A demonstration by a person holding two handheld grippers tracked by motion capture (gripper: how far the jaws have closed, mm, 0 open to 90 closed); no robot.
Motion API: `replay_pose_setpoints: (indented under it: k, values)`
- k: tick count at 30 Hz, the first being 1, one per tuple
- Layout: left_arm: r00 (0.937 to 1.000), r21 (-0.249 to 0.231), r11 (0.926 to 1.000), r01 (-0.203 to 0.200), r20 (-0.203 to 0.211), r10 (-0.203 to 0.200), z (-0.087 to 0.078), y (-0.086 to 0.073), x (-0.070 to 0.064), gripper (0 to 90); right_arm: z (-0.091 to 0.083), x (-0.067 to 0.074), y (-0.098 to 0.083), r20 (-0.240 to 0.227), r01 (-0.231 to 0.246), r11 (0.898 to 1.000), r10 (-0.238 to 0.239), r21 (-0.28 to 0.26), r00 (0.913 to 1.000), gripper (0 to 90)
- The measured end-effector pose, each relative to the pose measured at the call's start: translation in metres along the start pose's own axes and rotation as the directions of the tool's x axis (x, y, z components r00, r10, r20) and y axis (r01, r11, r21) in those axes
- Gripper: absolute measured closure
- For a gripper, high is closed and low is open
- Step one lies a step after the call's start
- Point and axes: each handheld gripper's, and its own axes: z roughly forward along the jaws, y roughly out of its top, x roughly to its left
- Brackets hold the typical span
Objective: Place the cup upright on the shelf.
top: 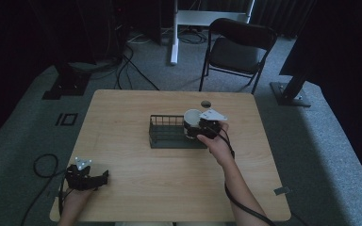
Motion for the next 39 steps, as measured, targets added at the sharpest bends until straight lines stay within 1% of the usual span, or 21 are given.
replay_pose_setpoints:
  k: [1,3,11,14,21,30,37,39]
  values:
    - [1.0,0.001,1.0,-0.001,0.0,0.001,0.0,0.0,0.0,0.7,0.0,0.0,0.0,-0.008,-0.004,1.0,0.004,0.001,1.0,19.2]
    - [1.0,0.0,1.0,0.001,0.0,-0.001,0.0,0.0,0.0,0.7,-0.003,0.0,0.0,-0.014,-0.015,1.0,0.015,-0.015,0.9998,12.9]
    - [1.0,0.0,1.0,0.001,0.0,-0.001,0.0,0.0,0.0,0.7,-0.007,0.001,-0.001,-0.026,-0.003,1.0,0.002,-0.011,0.9997,12.9]
    - [1.0,0.0,1.0,0.001,0.0,-0.001,0.0,0.0,0.0,0.7,-0.009,0.0,-0.002,-0.025,-0.011,1.0,0.011,-0.013,0.9996,12.8]
    - [1.0,0.001,1.0,-0.001,0.0,0.001,0.0,0.0,0.0,0.7,-0.013,-0.001,-0.005,-0.024,-0.006,1.0,0.006,-0.007,0.9997,12.9]
    - [1.0,0.001,1.0,0.0,0.0,0.0,0.0,0.0,0.0,0.7,-0.023,-0.007,-0.01,-0.008,-0.018,1.0,0.018,-0.015,0.9998,12.8]
    - [1.0,0.001,1.0,0.0,0.0,0.0,0.0,0.0,0.0,0.7,-0.032,-0.01,-0.02,-0.013,-0.025,1.0,0.025,-0.008,0.9996,12.6]
    - [1.0,0.0,1.0,0.001,0.0,-0.001,0.0,0.0,0.0,0.7,-0.034,-0.012,-0.022,-0.005,-0.028,1.0,0.028,-0.013,0.9996,12.6]
